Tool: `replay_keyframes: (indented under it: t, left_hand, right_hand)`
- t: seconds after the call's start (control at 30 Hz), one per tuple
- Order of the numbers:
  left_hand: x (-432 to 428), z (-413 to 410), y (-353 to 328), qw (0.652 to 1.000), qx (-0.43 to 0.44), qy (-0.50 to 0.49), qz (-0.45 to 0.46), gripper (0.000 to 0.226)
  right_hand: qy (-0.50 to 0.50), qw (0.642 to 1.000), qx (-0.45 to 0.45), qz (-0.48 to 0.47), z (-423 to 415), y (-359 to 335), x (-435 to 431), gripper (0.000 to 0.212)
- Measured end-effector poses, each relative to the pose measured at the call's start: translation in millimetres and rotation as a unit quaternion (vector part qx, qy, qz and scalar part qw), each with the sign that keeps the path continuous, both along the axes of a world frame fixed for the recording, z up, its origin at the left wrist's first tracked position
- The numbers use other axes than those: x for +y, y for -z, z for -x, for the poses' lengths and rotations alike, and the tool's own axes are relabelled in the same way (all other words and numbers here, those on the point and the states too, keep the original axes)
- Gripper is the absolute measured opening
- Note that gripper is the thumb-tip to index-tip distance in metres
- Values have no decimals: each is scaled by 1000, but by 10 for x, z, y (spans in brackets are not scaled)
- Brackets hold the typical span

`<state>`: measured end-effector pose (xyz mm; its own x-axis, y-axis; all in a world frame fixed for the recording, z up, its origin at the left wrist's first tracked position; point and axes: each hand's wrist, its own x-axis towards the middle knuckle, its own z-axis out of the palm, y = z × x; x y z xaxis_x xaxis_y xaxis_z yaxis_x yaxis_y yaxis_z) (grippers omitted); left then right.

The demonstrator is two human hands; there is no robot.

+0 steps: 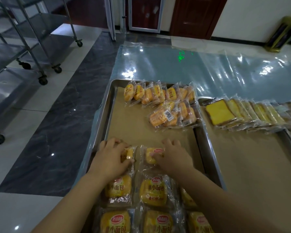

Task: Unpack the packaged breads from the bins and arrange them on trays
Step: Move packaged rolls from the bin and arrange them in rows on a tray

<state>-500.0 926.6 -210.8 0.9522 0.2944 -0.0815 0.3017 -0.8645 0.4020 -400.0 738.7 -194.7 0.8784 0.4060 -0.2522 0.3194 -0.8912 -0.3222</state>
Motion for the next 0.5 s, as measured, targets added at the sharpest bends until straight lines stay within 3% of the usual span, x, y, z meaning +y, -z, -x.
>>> replay_keyframes:
  t: [0.13,0.23,0.4,0.5]
  left_hand:
    - [94,-190,-73,999,-33,-8,-11,44]
    - [132,-371,-126,999,-36,0,-10,44]
    - [109,-641,-160,999,-39,11,-8,44]
    - [91,-724,-144,999,-47,8,2,40]
  right_hand:
    - [54,992,-72,-85,-391,-159,-40,47]
    - [83,985,-93,-119,-711,-241,44,50]
    - [81,993,-86,-23,-1086,-238,259,50]
    - [79,994,-76,-13,-1185,-203,354,22]
